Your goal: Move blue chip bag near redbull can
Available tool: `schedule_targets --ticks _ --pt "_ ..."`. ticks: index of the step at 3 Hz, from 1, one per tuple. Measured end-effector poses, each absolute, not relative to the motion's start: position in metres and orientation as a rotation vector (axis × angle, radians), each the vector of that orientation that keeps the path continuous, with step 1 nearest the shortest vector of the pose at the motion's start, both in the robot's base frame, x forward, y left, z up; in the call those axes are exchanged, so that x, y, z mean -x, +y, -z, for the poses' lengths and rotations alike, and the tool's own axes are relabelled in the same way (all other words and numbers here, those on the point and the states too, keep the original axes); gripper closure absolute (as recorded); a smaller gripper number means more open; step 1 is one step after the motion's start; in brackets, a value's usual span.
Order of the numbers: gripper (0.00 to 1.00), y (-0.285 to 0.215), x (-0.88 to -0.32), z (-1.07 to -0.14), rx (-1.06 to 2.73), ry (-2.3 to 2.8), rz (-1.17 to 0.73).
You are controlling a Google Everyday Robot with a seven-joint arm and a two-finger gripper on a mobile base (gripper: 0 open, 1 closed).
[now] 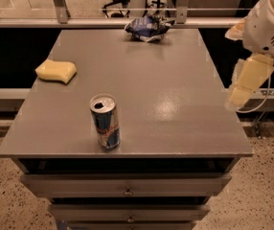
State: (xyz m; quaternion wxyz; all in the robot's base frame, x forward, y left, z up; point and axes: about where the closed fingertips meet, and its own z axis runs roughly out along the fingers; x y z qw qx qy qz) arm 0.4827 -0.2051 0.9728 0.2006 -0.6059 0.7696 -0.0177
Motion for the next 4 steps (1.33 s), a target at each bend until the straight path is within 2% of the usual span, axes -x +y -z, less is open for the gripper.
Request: schedule_targets --ticks 2,4 --pt "0.0 -0.18 -0.607 -0.976 1.548 1.968 -0.023" --pt "0.0 -0.178 -0.628 -0.967 1.479 1.978 -0.017"
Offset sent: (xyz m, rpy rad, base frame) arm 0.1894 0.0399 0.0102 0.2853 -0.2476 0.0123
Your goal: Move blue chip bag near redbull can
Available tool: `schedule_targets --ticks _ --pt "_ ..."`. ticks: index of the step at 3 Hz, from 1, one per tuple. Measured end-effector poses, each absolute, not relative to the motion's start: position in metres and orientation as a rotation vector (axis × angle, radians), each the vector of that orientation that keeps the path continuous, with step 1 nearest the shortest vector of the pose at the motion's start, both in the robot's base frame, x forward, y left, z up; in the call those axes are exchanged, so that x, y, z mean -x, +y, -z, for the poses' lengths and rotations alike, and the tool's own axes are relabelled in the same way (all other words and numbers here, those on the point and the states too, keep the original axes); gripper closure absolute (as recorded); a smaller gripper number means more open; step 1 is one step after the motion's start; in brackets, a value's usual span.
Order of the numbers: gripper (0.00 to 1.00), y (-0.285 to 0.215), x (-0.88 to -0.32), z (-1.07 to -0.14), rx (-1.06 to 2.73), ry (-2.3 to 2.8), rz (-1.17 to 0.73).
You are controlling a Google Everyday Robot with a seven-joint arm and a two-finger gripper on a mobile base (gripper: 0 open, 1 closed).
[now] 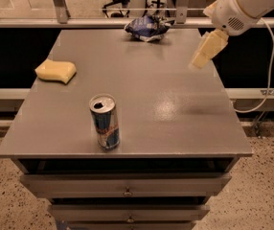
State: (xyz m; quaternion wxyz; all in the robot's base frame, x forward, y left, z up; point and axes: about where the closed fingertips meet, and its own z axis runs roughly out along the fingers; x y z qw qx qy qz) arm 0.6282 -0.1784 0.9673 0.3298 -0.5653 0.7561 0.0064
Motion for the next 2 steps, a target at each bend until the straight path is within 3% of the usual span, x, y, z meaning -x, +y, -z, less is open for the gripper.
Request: schedule_targets --ticks 2 --pt "0.0 -0.162 -0.73 -0.949 1.219 1.94 -0.062"
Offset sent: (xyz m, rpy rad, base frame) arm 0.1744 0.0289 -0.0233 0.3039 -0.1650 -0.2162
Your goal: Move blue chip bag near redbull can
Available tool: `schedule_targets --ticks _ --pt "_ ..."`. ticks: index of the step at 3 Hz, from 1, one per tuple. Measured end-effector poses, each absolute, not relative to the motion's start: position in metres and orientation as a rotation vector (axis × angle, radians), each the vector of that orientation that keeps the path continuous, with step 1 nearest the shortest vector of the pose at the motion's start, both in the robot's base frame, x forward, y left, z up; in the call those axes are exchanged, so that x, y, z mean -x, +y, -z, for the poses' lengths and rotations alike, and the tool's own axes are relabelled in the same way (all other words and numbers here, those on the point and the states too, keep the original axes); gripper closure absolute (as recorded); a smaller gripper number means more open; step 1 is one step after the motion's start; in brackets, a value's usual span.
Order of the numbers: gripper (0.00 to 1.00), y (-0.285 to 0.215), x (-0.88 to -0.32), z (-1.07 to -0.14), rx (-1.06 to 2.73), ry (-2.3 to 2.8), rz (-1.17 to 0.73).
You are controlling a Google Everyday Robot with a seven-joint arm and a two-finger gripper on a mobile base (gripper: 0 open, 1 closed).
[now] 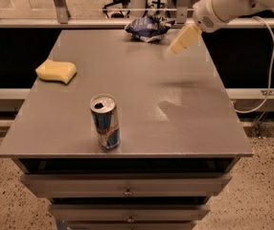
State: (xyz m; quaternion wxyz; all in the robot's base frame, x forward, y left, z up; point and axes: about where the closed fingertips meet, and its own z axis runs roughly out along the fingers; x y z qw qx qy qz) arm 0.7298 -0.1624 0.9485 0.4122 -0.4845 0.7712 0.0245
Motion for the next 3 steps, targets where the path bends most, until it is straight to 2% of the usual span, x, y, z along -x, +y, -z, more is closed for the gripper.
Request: schedule_targets --ticks 3 --pt "0.0 -0.107 -0.85 -0.912 0.934 1.957 -0.164"
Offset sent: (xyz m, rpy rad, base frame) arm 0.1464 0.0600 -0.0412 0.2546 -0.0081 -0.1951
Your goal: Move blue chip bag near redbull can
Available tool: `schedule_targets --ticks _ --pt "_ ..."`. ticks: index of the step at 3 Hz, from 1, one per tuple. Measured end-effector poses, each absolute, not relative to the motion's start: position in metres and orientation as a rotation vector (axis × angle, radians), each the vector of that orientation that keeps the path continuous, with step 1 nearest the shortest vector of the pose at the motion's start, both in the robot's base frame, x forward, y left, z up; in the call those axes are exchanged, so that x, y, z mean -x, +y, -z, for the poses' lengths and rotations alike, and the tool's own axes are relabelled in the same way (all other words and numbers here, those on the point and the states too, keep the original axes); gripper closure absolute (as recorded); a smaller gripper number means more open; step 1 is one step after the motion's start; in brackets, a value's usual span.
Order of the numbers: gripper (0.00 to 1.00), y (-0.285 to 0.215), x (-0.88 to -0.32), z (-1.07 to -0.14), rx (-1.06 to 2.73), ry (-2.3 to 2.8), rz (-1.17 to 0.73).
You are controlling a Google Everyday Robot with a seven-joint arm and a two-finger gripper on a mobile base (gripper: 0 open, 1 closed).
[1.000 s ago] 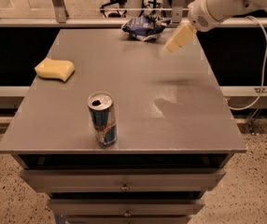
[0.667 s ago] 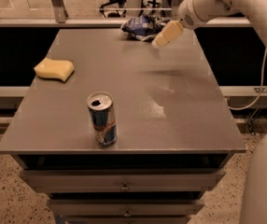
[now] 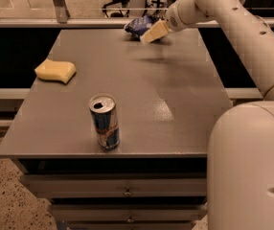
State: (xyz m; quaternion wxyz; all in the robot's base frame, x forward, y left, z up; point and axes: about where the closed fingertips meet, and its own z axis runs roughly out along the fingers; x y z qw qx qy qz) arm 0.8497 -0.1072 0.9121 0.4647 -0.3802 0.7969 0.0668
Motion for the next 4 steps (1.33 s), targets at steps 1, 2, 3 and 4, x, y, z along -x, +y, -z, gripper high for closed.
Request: schedule_targets --ticks 1,2,3,4 --pt "0.0 -0.098 -0.874 -0.898 0.864 1.988 -0.189" --pt "0.14 -0.092 -0.893 -0.883 0.807 2.021 -0.211" --pt "0.38 -0.092 -0.905 -0.877 0.783 2.03 -0.197" --pt "0.61 -0.1 -0.911 -0.878 0.781 2.028 -0.157"
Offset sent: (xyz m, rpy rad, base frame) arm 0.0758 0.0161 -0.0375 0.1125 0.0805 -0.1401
